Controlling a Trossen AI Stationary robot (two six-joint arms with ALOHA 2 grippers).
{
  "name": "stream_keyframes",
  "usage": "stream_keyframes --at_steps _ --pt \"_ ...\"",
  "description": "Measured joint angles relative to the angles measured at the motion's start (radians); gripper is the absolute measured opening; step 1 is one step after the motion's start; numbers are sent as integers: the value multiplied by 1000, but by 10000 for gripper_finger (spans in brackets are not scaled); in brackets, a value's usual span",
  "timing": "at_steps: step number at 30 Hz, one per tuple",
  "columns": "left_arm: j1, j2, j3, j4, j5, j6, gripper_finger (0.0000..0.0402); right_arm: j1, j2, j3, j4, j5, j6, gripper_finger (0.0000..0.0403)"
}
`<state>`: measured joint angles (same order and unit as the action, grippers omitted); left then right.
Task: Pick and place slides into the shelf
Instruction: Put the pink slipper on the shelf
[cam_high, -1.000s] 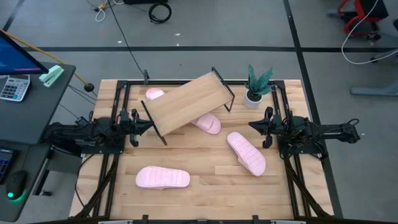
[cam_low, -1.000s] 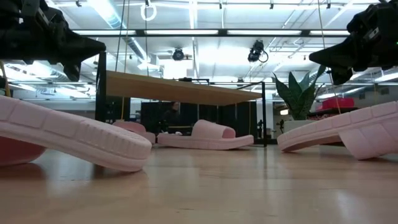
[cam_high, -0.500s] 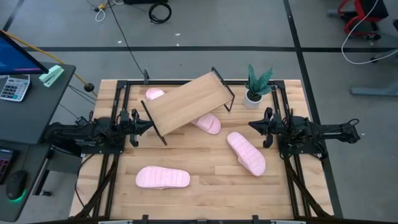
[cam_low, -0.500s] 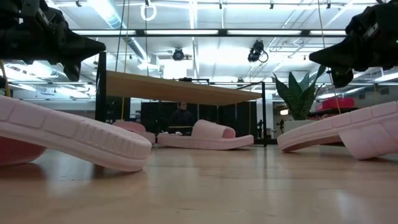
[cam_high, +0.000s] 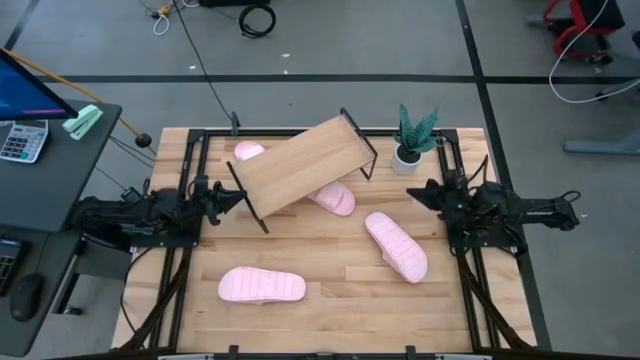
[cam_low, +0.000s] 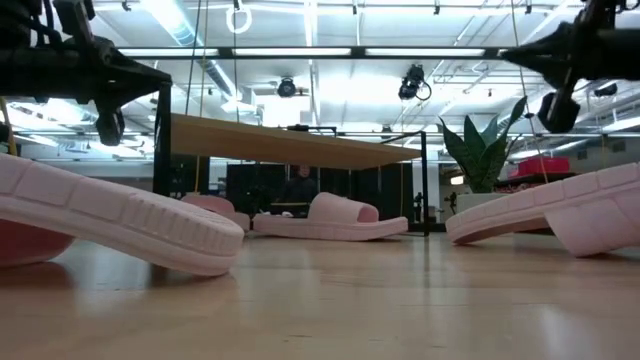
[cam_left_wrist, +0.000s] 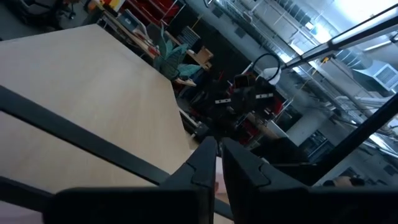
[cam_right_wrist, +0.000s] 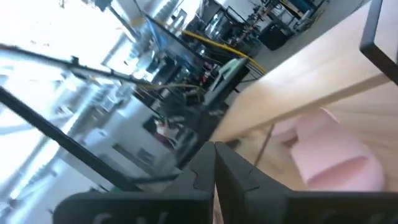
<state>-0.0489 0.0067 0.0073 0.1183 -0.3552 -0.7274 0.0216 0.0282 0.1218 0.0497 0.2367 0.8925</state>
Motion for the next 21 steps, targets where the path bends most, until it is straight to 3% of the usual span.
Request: stream_keyframes --at_steps 6,12,21 --pt "0 0 0 14 0 -1 34 1 96 90 0 -1 44 15" --pt "0 0 0 46 -11 26 62 1 350 275 -65 -99 -14 35" --pt "0 0 22 60 -37 98 119 1 835 836 -712 -462 -333 71"
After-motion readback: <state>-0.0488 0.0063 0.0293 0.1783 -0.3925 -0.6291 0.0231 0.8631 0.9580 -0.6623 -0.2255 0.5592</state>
